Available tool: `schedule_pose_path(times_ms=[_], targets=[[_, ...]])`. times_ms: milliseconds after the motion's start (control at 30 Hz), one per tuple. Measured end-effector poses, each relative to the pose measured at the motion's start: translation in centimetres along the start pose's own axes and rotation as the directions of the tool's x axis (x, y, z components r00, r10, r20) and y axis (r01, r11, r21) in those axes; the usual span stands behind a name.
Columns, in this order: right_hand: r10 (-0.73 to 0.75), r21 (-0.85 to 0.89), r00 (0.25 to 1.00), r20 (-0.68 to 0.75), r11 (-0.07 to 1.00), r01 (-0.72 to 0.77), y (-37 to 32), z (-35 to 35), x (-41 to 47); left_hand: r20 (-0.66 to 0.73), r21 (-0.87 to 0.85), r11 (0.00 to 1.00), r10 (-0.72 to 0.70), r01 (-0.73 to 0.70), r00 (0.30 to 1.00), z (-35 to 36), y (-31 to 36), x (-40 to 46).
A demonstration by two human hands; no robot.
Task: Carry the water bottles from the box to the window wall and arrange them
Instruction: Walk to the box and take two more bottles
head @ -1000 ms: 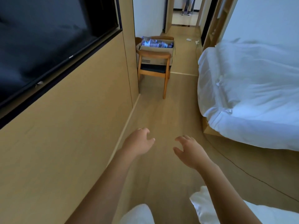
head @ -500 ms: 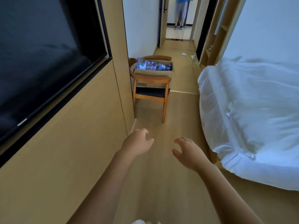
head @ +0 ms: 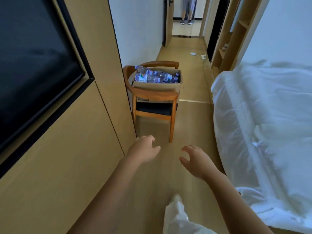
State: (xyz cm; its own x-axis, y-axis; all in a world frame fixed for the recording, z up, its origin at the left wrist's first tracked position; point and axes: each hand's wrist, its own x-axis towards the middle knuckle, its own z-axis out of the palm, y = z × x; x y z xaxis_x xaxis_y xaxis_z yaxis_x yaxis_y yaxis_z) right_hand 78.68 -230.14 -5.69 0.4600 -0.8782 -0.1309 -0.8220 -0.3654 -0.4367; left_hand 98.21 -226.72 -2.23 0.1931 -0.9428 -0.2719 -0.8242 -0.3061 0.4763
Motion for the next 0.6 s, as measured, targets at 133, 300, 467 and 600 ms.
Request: schedule_pose_path(times_ms=[133, 300, 467, 600], targets=[[-0.015, -0.003, 1.000, 0.011, 1.000, 0.015, 2.2, -3.2, 9.0, -0.026, -0.037, 0.999, -0.019, 0.018, 0.999, -2.2, 2.0, 8.7], [-0.042, -0.011, 0.999, 0.011, 0.999, 0.042, 4.4, -6.9, 19.1, -0.046, -0.070, 0.996, -0.059, 0.056, 0.997, -4.3, 4.1, 18.2], [-0.045, -0.015, 0.995, 0.089, 0.999, 0.047, 5.8, -8.1, 26.5, -0.015, -0.105, 0.989, -0.109, 0.107, 0.994, -5.4, 4.2, 24.8], [-0.044, 0.004, 0.992, 0.117, 0.999, 0.044, 6.1, -8.2, 32.3, -0.013, -0.110, 0.986, -0.130, 0.127, 0.991, -6.7, 3.1, 30.3]])
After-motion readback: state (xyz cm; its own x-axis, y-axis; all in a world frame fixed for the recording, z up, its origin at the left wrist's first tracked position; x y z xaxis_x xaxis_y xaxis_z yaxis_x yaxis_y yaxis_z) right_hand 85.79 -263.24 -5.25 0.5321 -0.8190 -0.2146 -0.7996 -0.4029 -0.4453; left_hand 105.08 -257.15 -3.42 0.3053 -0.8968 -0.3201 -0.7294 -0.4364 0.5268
